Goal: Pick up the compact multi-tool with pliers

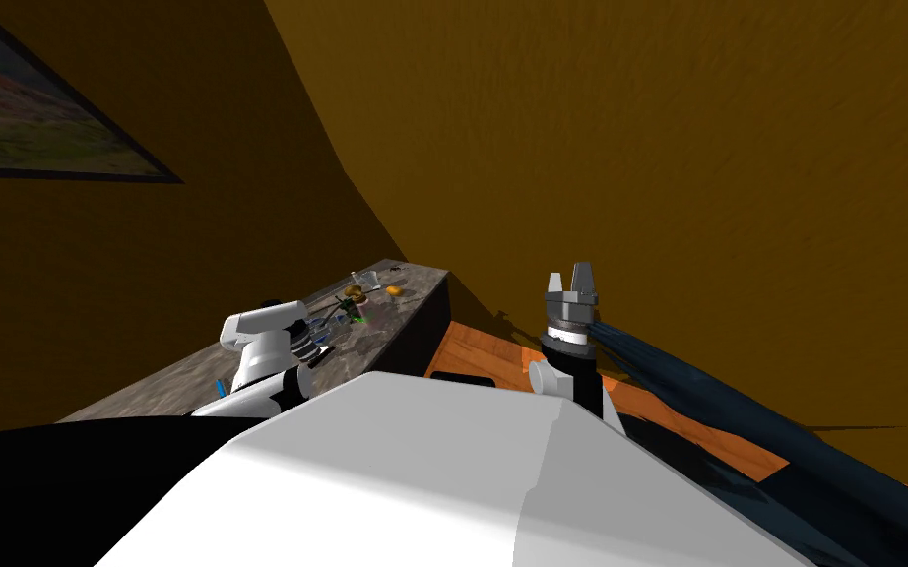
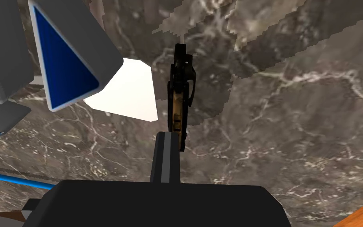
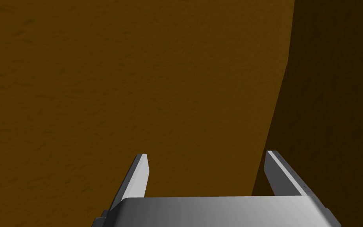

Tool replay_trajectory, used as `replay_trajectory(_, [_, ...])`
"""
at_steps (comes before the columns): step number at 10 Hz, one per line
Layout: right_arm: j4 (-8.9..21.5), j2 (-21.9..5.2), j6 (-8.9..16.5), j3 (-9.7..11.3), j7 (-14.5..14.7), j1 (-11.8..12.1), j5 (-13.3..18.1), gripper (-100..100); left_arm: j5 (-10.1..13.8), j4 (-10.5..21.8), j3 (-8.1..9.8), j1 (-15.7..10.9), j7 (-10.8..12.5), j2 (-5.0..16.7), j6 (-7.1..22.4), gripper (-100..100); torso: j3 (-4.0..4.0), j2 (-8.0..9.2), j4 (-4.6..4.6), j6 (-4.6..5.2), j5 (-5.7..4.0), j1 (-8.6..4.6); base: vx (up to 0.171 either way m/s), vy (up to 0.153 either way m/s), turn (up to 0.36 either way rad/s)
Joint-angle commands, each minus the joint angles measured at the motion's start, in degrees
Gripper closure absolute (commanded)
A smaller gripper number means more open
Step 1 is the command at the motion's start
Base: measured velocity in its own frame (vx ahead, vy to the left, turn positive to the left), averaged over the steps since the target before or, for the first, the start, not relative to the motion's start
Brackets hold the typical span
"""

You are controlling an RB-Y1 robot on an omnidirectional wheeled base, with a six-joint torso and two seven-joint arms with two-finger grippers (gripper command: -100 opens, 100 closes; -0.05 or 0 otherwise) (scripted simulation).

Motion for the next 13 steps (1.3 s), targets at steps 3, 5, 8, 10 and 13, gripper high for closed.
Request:
replay_trajectory(3, [0.0, 0.0, 0.0, 0.0, 0.0, 0.0, 0.0, 0, -0.13, 0.24, 0.82, -0.23, 1.23, 1.83, -0.06, -100, -0.01, -0.01, 0.0, 0.0, 0.0, 0.0, -0.006, -0.018, 0.002])
replay_trajectory(5, [0.0, 0.01, 0.0, 0.01, 0.0, -0.01, 0.0, 0, -0.2, 0.83, 1.69, -0.23, 2.67, 3.28, 0.04, -100, 0.09, 0.16, 0.03, -0.01, -0.07, -0.31, -0.046, -0.097, 0.014])
replay_trajectory(8, [0.0, 0.01, 0.0, 0.01, 0.0, -0.01, 0.0, 0, -0.16, 2.12, 3.48, -0.12, 5.92, 6.05, 0.55, -100, 0.12, 0.21, 0.05, 0.0, -0.11, -0.43, -0.049, -0.111, 0.014])
replay_trajectory(10, [0.01, 0.02, 0.0, 0.07, -0.01, 0.0, 0.0, 0, 0.22, 2.41, 4.28, -0.22, 7.87, 7.51, 1.13, -100, 0.08, 0.12, 0.04, 0.02, -0.1, -0.5, -0.018, -0.111, 0.052])
replay_trajectory(13, [0.08, 0.06, 0.0, 0.37, -0.05, 0.09, 0.02, 0, 0.69, 0.24, 2.4, -0.2, 4.96, 4.67, 2.66, -100, -0.45, -0.82, -0.11, 0.19, -0.12, -0.8, 0.126, 0.042, -0.021])
